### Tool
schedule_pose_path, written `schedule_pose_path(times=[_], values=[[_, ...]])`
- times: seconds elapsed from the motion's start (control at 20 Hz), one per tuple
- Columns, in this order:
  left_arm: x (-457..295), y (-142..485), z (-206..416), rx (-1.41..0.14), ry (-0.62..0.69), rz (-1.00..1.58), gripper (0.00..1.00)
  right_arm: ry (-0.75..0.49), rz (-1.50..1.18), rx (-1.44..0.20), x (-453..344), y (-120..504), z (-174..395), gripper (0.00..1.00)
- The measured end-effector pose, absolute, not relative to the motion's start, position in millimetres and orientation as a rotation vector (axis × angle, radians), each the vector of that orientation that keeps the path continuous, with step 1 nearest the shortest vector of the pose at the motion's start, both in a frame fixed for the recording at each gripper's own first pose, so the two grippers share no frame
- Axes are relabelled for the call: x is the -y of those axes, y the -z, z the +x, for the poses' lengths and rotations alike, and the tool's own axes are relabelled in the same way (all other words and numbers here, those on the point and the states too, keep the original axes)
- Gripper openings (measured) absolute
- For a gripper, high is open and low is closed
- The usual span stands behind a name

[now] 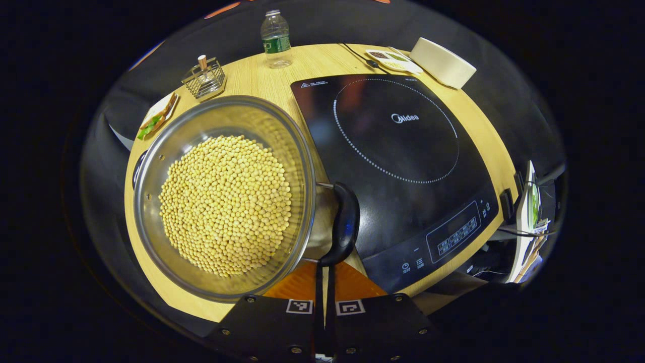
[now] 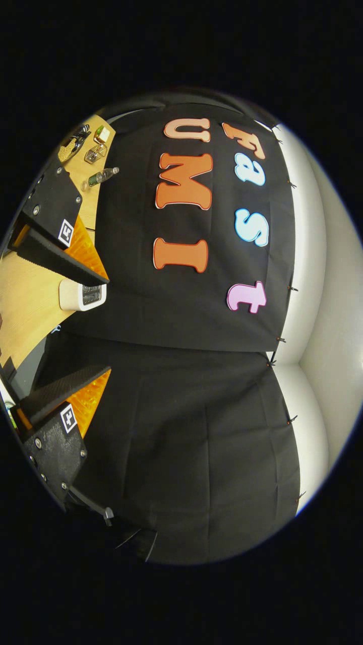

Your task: First push the handle of the pot to place it horizontally, then grasp the pot with both hands and set it on the induction cooktop.

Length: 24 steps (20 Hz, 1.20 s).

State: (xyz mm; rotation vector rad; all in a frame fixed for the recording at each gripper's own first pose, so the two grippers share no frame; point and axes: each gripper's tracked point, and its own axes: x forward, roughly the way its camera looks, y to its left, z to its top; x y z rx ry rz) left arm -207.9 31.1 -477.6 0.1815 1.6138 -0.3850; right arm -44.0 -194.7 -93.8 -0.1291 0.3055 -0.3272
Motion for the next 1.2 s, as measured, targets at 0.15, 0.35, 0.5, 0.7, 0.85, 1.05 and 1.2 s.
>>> schedule_pose_path(times=[0.15,0.35,0.5,0.7,0.85,1.05,1.2], values=[[-24,480,-197,-1.603,0.382,0.169,0.02,0.341,-0.141,-0.314,197,95,-50,0.97],[-17,486,-183,-1.588,0.386,0.158,0.02,0.349,-0.147,-0.326,195,97,-56,0.97],[-13,490,-173,-1.581,0.388,0.141,0.02,0.348,-0.141,-0.337,192,103,-60,0.97],[-9,493,-157,-1.556,0.389,0.13,0.01,0.338,-0.129,-0.371,184,116,-63,0.98],[-9,496,-147,-1.543,0.38,0.131,0.01,0.335,-0.128,-0.386,179,121,-66,0.97],[-9,501,-136,-1.524,0.373,0.155,0.01,0.341,-0.135,-0.395,176,121,-72,0.97],[-10,506,-126,-1.506,0.349,0.183,0.01,0.346,-0.13,-0.404,175,123,-77,0.97]])
